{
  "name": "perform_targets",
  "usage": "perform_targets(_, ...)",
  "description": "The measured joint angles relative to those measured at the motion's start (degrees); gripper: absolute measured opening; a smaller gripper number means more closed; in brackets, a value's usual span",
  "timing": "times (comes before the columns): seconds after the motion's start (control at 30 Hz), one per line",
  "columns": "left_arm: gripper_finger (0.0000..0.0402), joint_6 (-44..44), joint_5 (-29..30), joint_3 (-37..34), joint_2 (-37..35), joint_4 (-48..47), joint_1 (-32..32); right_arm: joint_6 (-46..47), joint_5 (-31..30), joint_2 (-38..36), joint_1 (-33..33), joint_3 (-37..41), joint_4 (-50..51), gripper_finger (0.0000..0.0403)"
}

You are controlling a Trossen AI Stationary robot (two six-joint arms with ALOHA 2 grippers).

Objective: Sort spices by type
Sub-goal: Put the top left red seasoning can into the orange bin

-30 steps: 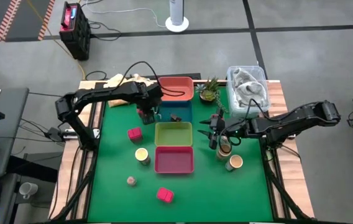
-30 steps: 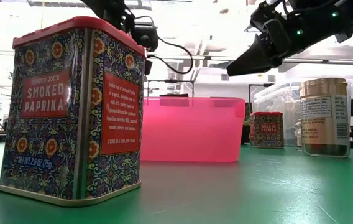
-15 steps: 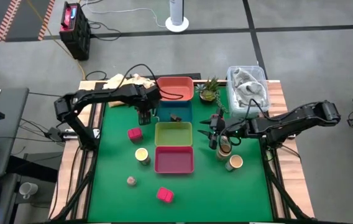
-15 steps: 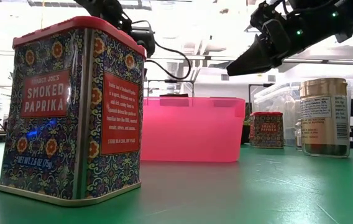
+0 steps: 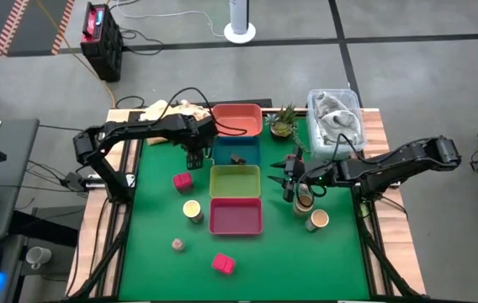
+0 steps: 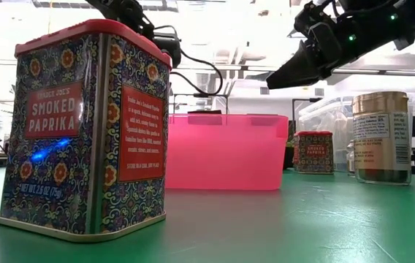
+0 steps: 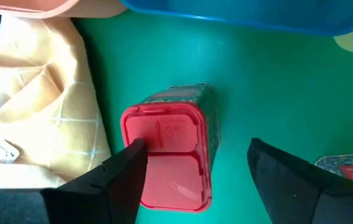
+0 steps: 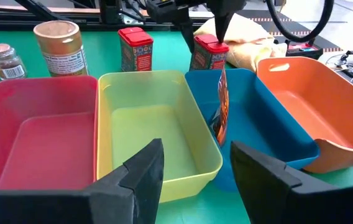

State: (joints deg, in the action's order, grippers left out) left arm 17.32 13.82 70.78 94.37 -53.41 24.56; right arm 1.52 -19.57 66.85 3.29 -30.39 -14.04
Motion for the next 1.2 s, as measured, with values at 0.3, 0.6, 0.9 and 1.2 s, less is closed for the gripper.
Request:
perform_targets(0.3, 0.0266, -1.31, 0.07, 0.07, -1.13, -0.22, 1.14, 0.02, -0.02, 0.00, 0.00, 0.00, -0.22, 0.0213)
perform_targets(0.6, 0.0266, -0.45, -6.45, -0.09, -1.55, 1.97, 5.90, 0.04, -0.02, 0.00, -0.04, 0.00, -0.39, 0.0213)
perform_targets(0.9, 0.0266, 0.44, -9.34, -3.69, -1.53, 4.35, 8.85, 0.02, -0.03, 0.00, -0.06, 0.00, -0.39, 0.0213)
perform_targets(1.2, 0.0254, -0.07, -10.56, -6.84, -1.51, 6.72, 8.50, 0.01, -0.04, 0.00, -0.07, 0.00, -1.22, 0.0213)
